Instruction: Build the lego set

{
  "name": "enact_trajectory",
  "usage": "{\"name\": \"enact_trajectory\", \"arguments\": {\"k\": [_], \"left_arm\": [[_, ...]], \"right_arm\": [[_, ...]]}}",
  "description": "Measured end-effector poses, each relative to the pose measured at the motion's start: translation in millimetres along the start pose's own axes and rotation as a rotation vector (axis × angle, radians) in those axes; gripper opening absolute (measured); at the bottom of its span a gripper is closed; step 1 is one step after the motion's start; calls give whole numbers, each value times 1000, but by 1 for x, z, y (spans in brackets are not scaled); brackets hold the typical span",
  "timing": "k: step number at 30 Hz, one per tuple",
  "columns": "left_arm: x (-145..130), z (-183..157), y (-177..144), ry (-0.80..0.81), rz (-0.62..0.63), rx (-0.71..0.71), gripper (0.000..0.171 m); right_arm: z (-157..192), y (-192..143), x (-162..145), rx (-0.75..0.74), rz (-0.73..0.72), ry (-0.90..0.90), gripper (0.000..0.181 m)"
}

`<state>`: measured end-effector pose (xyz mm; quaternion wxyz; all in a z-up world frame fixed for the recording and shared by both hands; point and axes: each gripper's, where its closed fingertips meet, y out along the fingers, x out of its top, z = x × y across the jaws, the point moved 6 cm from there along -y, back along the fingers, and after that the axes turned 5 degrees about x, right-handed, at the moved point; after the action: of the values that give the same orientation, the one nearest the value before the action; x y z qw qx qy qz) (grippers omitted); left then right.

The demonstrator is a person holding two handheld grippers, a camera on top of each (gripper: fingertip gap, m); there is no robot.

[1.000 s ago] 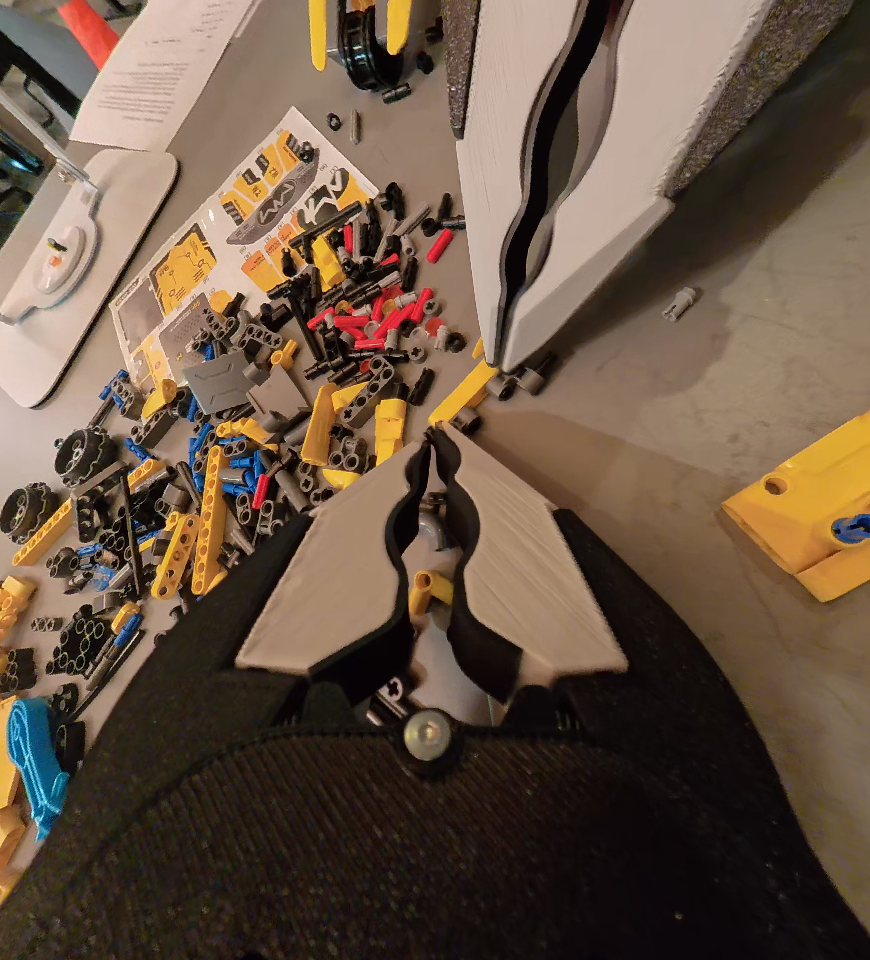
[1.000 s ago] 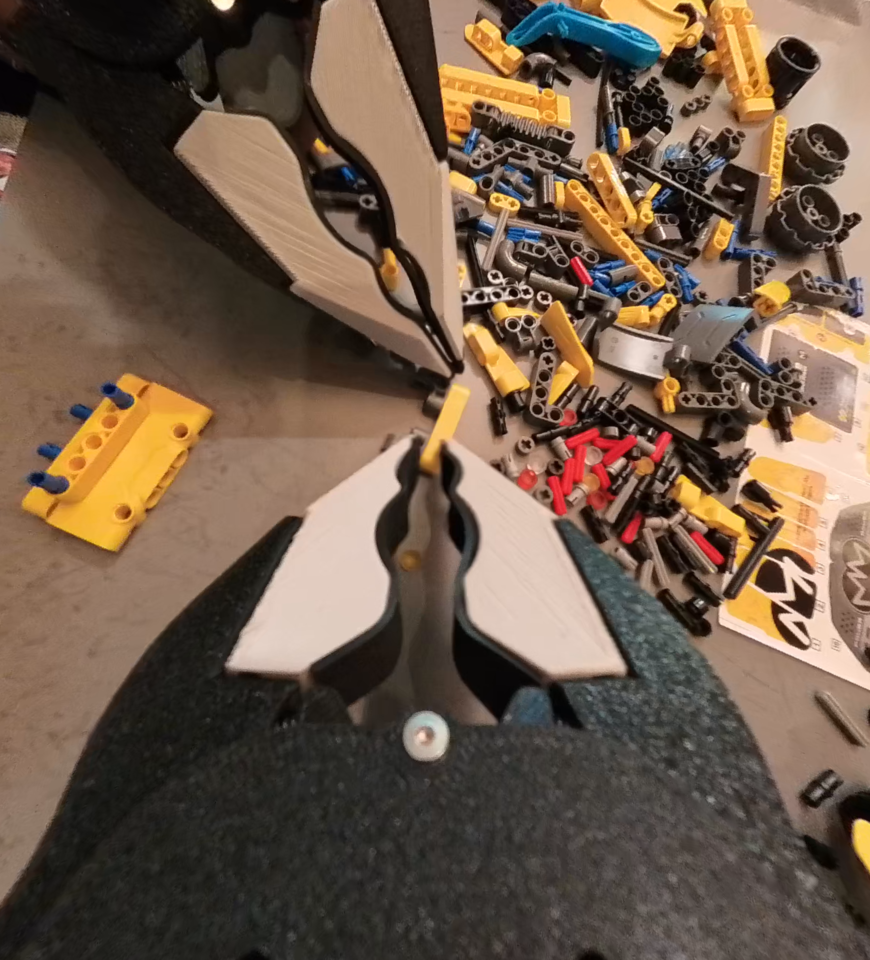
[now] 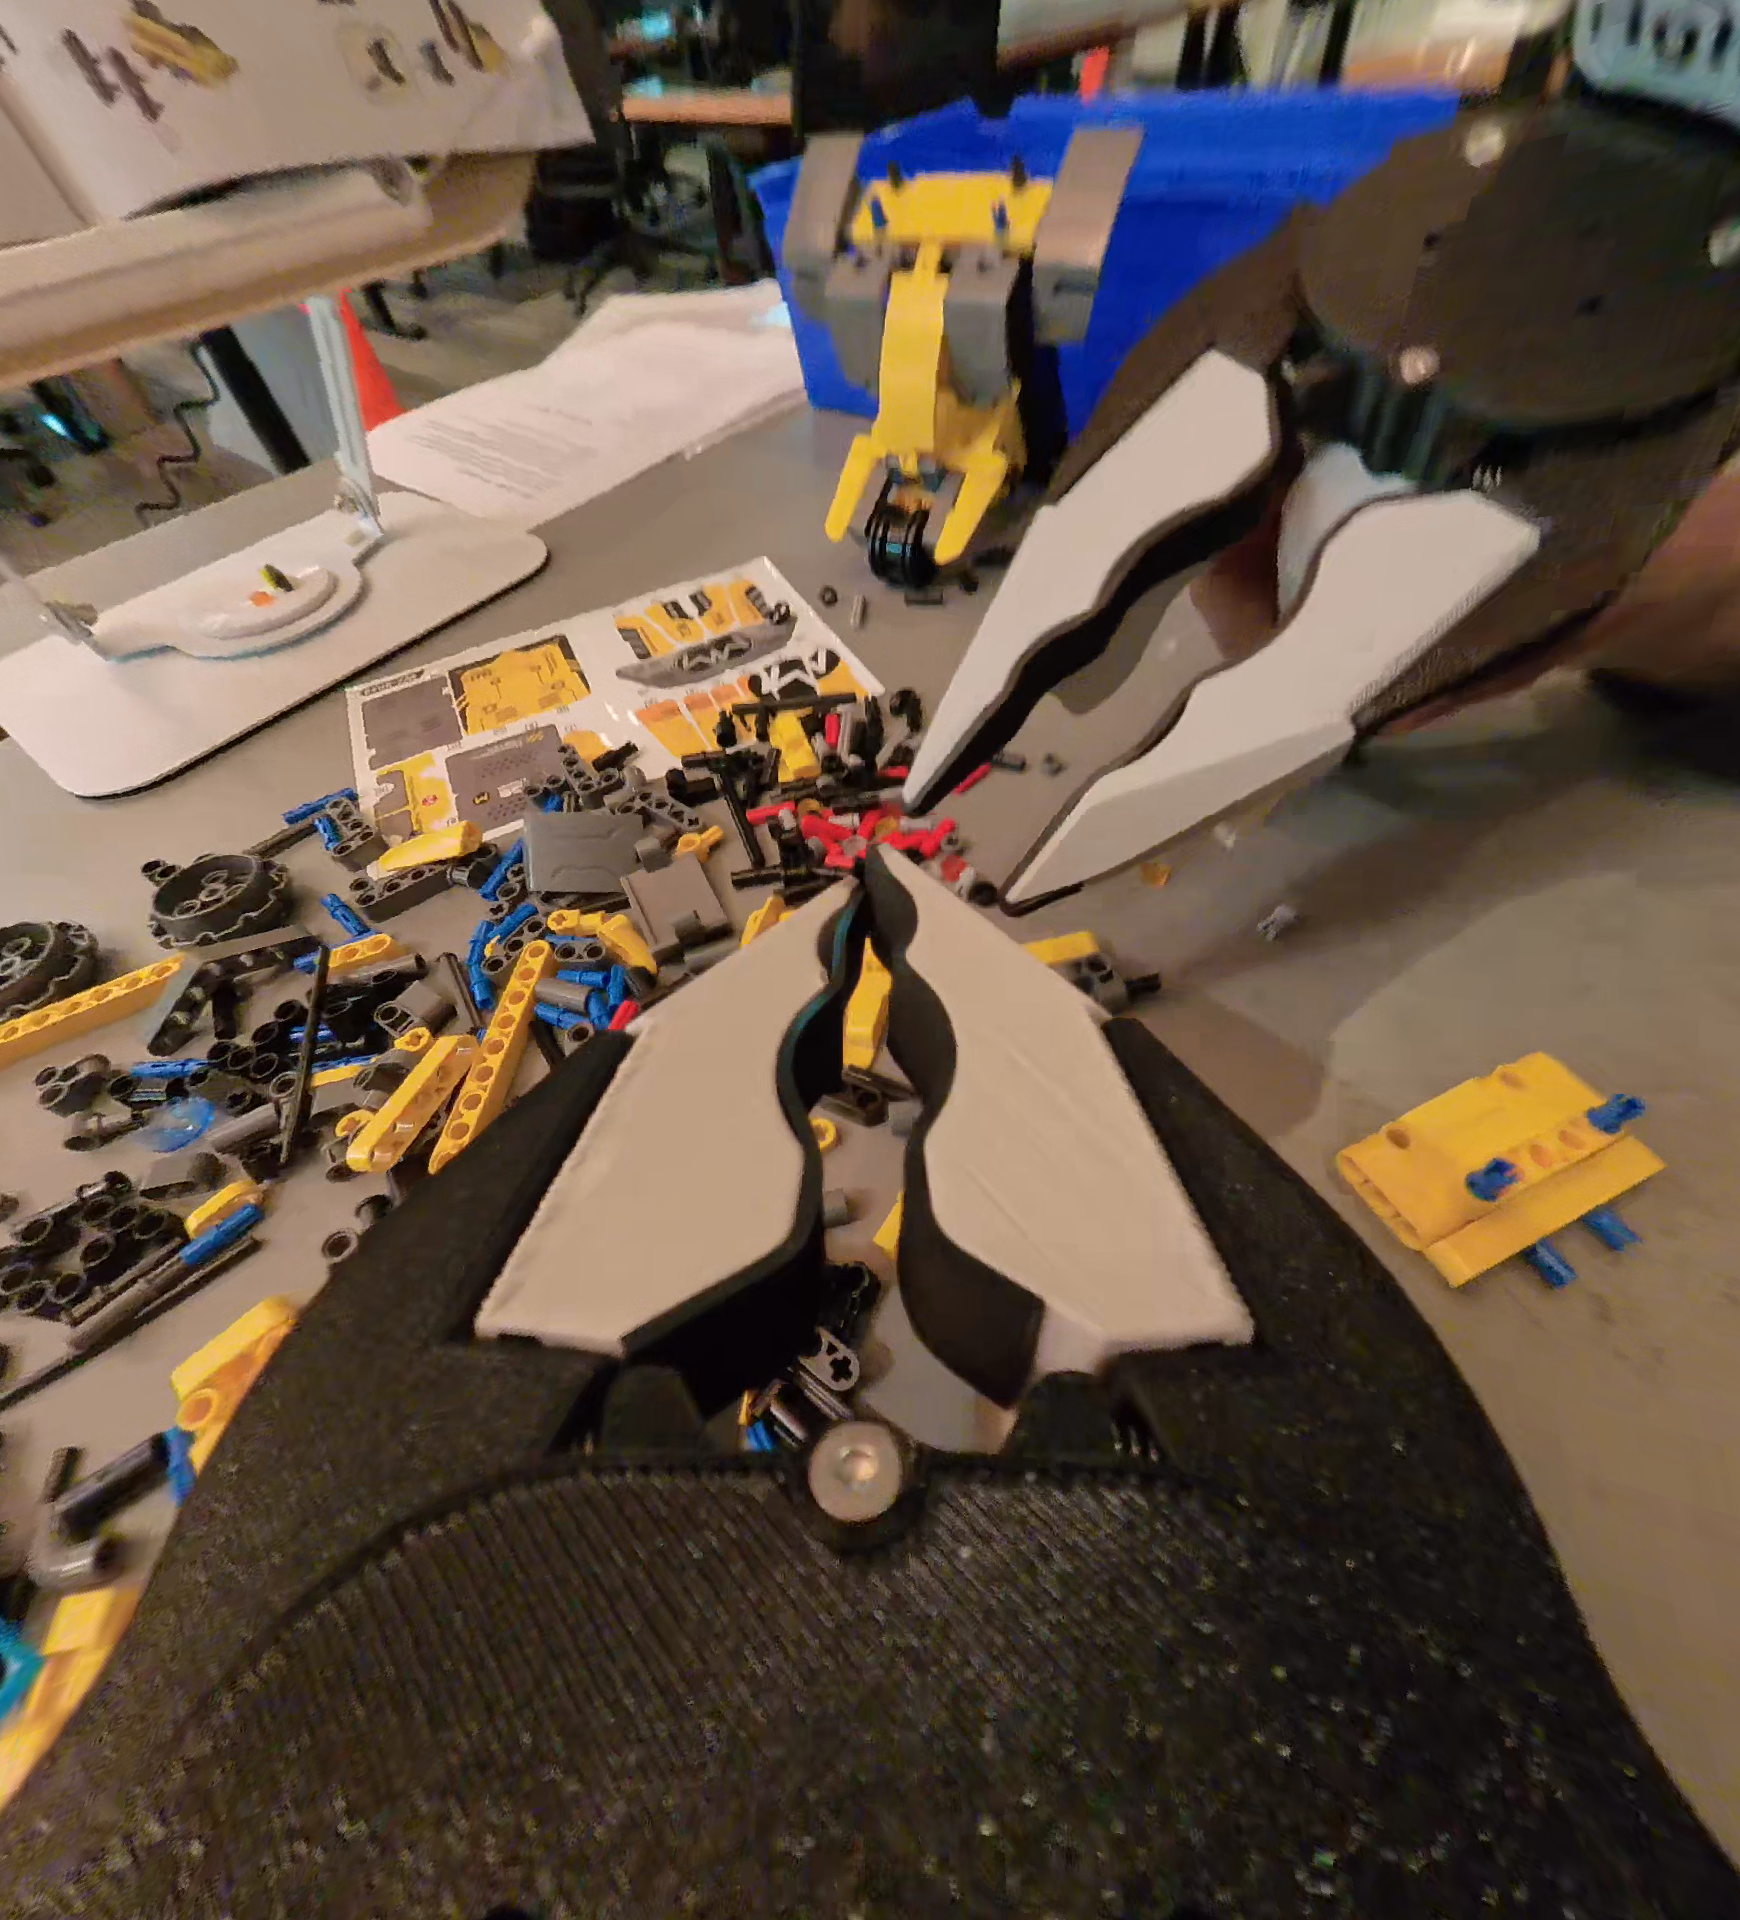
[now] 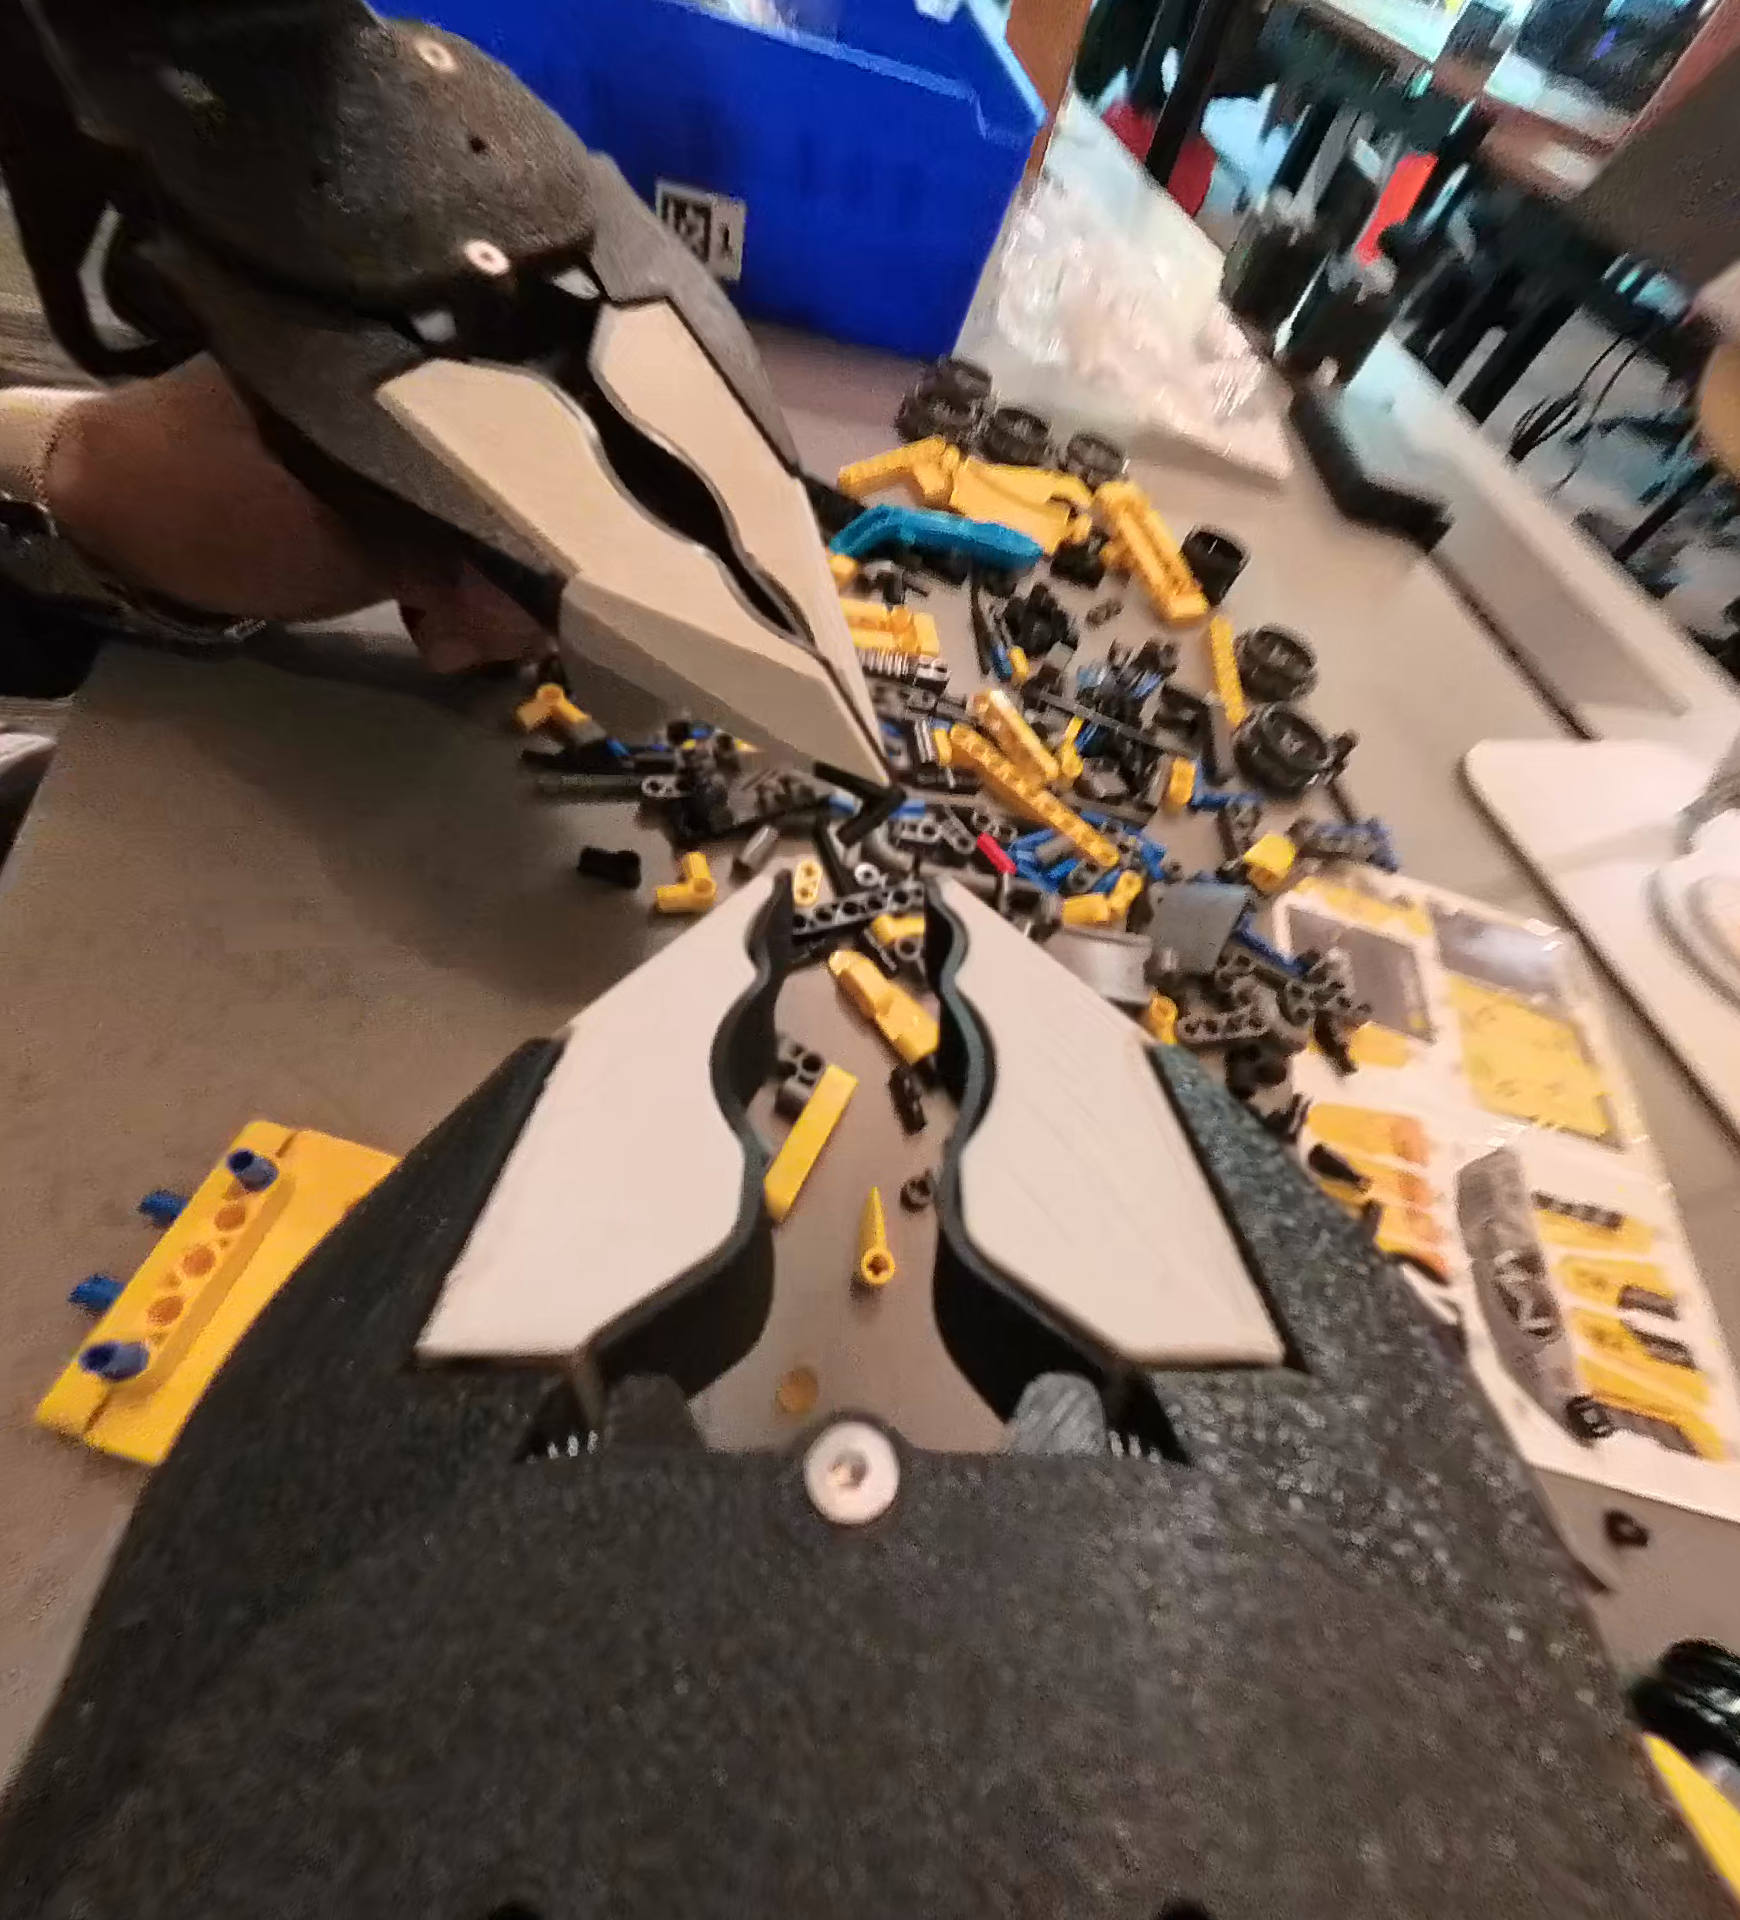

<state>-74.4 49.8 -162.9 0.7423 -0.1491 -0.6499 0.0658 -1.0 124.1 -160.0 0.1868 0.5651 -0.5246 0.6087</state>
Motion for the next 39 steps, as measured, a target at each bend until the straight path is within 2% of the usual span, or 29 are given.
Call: {"name": "enact_trajectory", "arguments": {"k": [4,9,39], "left_arm": [[7,4,-8,-96,-86,-77,0],[13,-1,-13,-146,-158,-168,0],[16,-2,-18,-186,-215,-262,0]], "right_arm": [[6,-1,14,-73,-76,-88,23],[11,-2,20,-108,-104,-153,12],[19,-9,29,-110,-123,-215,7]]}}
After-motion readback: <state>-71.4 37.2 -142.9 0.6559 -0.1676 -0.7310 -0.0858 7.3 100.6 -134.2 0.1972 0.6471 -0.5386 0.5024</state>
